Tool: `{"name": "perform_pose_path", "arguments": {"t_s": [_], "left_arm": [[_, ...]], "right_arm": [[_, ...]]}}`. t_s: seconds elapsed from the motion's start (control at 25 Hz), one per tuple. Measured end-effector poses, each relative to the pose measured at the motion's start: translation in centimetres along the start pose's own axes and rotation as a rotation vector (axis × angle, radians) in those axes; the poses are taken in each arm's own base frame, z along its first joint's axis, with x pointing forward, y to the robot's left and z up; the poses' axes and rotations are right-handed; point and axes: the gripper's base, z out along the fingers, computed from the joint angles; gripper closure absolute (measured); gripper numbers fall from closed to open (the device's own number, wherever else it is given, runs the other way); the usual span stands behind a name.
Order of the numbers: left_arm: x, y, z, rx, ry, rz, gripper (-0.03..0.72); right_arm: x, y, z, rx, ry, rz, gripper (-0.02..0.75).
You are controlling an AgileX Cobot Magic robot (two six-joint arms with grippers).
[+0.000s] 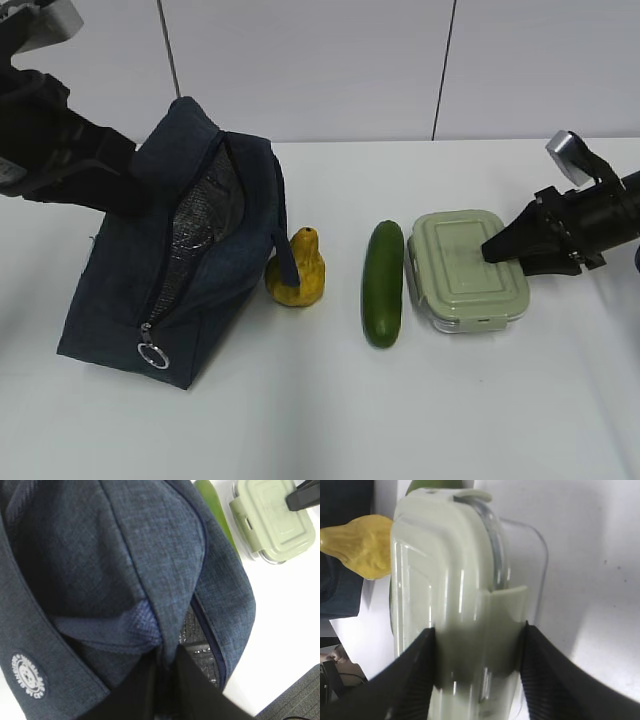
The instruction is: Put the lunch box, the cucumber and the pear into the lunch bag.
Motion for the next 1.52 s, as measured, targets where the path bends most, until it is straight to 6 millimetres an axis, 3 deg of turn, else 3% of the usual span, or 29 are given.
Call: {"name": "perform_pose_path", "arguments": {"t_s": [0.84, 1.52], "left_arm": [[0.0, 0.0, 0.0, -0.001, -0.003, 0.0, 0.687], [-0.1, 0.0, 0.0, -0.002, -0.008, 0.0, 0.687]], "right_arm": [[-1.1, 2.5, -2.0, 0.017, -0.079, 0.004, 0.365], [-2.1, 6.7, -4.7, -0.003, -0.186, -0.034, 0.365]]}}
